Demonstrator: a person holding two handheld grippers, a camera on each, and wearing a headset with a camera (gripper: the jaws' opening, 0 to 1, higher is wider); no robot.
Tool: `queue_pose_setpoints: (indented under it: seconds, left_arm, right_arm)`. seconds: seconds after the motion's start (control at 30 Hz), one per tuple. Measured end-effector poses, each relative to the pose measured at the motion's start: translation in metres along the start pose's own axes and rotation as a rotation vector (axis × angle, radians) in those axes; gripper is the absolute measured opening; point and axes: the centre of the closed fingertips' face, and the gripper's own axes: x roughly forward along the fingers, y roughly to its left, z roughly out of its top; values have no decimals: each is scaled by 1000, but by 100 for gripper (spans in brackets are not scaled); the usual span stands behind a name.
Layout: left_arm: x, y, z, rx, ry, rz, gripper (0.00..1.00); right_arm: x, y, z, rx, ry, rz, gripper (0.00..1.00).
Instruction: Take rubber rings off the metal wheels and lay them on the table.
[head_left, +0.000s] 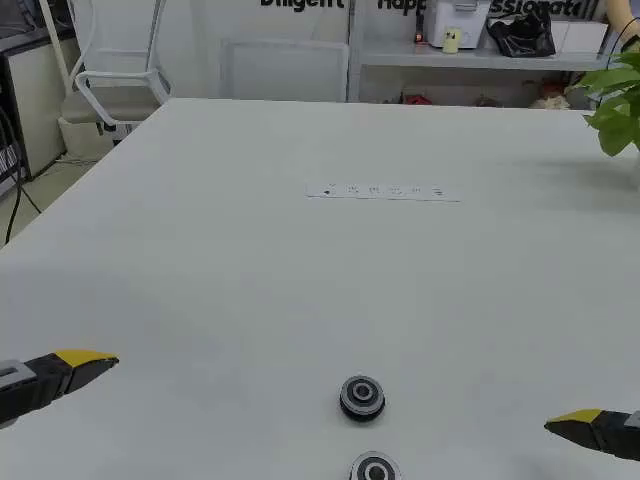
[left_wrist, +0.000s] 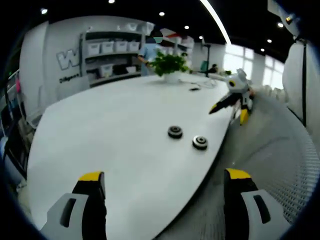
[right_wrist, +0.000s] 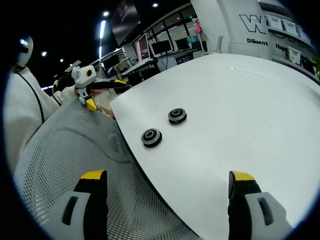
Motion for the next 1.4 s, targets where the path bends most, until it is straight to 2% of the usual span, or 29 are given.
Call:
queue_pose_setpoints:
  seconds: [0.13,0.37,0.53,0.63,0.77,0.9,1.2,1.4]
  left_arm:
    - [0,-1,5,17,3,-1,99]
    - [-2,-3,17,56,-2,1,99]
    - [-1,-6,25,85,2,-18,99]
    - [0,-8,33,95,-13,-28,99]
    - [3,-12,40,107,-28,-63,98]
    - [8,-14,44,132,-23,-80,96]
    - [21,-14,61,180,-49,-104,95]
    - [31,-16,65,178,-50,-133,94]
  right_arm:
    - [-4,-1,11,-17,-13,2,95]
    - [-11,6,34,-75,-40,19,94]
    - [-13,12,52,-118,-72,40,93]
    - [-11,14,61,-142,-80,50,93]
    - [-7,16,65,-160,-75,61,93]
    - [-4,17,69,-183,-66,70,92]
    - [2,14,81,-210,-79,82,90]
    - [10,13,83,-217,-86,95,89]
